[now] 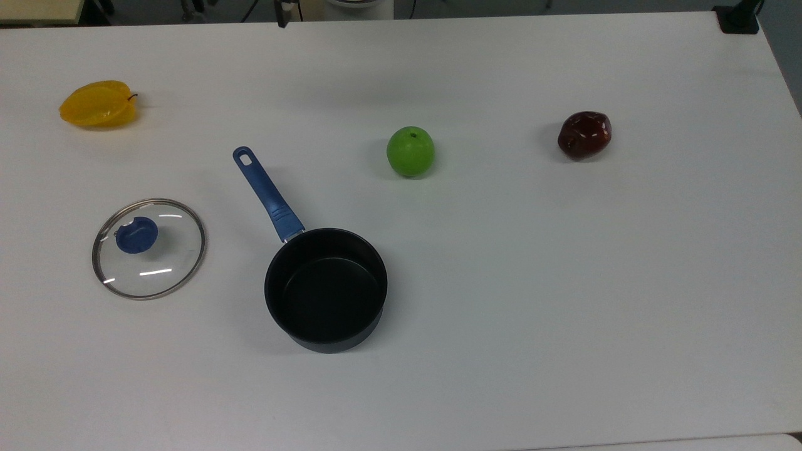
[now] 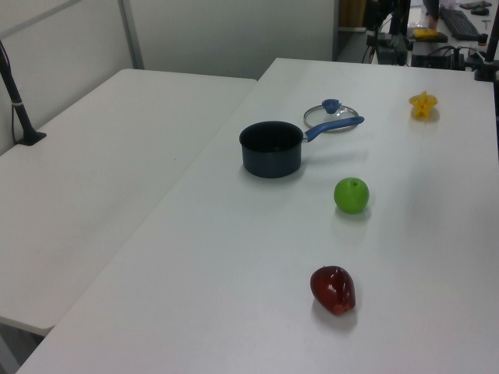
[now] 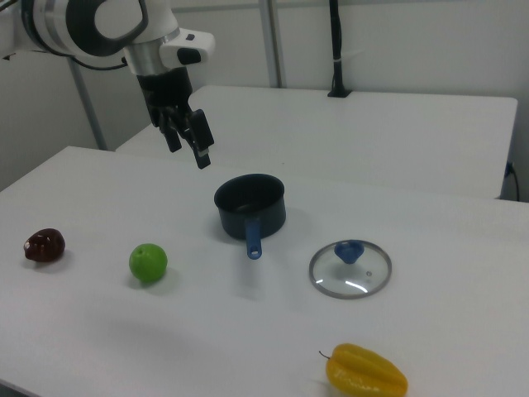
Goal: Open lid
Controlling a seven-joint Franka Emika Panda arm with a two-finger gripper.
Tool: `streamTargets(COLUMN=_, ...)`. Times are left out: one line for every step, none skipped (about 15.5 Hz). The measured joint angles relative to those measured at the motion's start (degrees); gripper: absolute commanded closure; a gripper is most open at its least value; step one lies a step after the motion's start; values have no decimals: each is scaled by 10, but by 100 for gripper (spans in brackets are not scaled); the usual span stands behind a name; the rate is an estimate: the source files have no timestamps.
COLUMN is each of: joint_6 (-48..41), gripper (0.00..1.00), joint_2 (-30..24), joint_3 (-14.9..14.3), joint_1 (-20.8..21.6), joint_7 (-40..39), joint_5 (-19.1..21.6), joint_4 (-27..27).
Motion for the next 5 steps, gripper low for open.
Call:
streamTargets(joint_6=-2, gripper=0, joint_2=-6, joint_3=-8, joint_1=4, joint_7=-4, joint_5=0, joint_4=-3)
streamTargets(joint_6=-3, gripper=0, joint_2=-11, joint_3=-18, joint_1=10, joint_7=-8, joint_5=1, joint_4=-6)
streamTargets(joint_6=-3, gripper=0, joint_2=-15, joint_3=-26, joint_1=16, joint_7=-10, joint_5=2, joint_4=-8)
streamTargets(joint_6=-4, gripper=0, joint_2=-17, joint_3=-32, joint_1=19, joint_7=-11, joint_5=3, joint_4=-9)
streamTargets(joint_6=-4, gripper=0, joint_2=-18, joint_3=-35, joint_1=21, joint_7=-12, joint_5=4, joint_4=-10)
